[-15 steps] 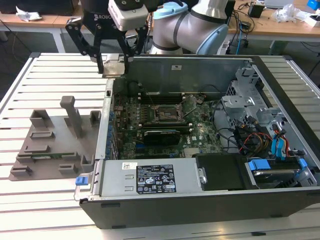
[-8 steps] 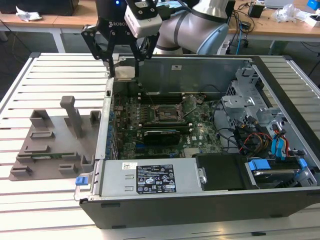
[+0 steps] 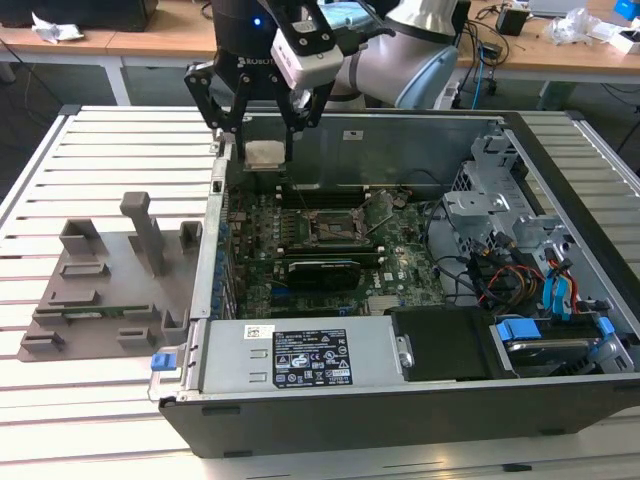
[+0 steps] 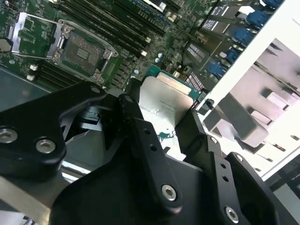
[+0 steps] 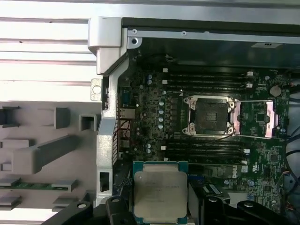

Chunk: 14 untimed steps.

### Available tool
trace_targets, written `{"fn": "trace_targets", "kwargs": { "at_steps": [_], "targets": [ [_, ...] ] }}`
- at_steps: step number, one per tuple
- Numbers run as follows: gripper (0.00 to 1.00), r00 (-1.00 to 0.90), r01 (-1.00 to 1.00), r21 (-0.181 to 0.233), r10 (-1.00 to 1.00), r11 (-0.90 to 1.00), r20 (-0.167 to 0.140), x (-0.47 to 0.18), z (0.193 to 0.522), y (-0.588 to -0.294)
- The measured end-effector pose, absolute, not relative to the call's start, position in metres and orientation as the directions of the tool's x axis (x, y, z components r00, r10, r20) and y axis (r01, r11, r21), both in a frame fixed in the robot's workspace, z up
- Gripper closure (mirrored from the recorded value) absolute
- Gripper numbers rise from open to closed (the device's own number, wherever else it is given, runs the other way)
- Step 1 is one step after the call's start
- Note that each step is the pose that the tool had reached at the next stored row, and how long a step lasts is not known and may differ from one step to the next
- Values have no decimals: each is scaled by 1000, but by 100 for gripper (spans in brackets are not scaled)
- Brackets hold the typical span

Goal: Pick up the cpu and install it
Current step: 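Pick up the cpu and move it towards the insertion slot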

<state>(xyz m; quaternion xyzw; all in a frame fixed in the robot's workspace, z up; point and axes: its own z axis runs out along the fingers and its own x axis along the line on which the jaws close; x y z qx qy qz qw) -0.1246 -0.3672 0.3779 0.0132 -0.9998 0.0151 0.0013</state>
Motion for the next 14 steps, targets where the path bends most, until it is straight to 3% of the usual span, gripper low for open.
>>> {"fn": "trace_targets", "kwargs": {
  "at_steps": [14],
  "targets": [
    [45,-1000,-26,-31,-26,999,3,-105,360,-364]
  ]
}}
